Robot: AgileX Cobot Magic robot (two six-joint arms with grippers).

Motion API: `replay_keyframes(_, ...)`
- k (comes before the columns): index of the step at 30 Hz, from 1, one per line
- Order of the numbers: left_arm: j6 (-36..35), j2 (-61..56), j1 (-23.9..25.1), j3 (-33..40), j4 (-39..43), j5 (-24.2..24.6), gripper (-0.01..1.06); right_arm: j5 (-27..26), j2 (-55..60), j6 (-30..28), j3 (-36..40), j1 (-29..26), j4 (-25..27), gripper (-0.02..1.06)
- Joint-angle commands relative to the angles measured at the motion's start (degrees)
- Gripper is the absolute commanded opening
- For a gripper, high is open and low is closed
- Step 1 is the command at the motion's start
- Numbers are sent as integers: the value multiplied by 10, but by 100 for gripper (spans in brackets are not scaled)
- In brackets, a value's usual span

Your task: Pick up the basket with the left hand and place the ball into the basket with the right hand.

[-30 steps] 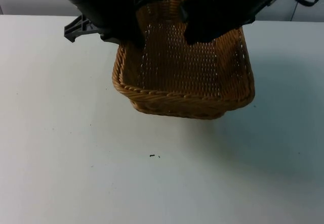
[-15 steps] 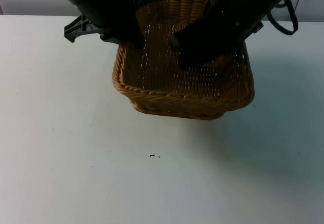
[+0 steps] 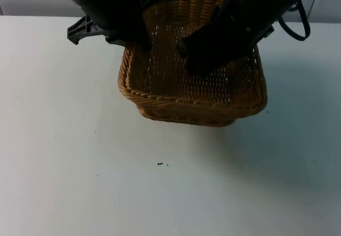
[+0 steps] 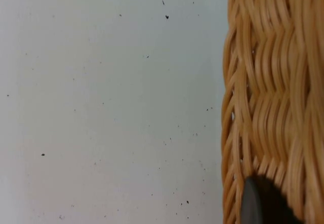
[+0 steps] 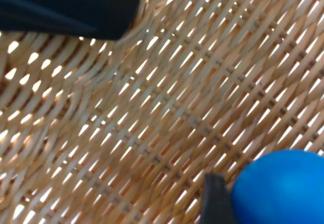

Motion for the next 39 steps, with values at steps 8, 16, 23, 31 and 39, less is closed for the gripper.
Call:
replay_keyframes(8, -3, -8, -2, -5, -19, -8, 0, 13, -27, -13, -5, 3, -7, 74)
replay_keyframes(16, -6, -8, -2, -5, -32, 1, 0, 46, -148, -10, -5, 3, -15, 73)
replay_keyframes(23, -13, -8, -2, -5, -50, 6, 0, 61, -263, 13, -5, 3, -42, 73)
replay_keyframes(31, -26, 22, -2, -5, -48, -5, 0, 63, -404, 20, -5, 3, -61, 73)
replay_keyframes(39, 1, 65, -3, -4, -48, -12, 0, 101, -472, 20, -5, 3, -80, 73)
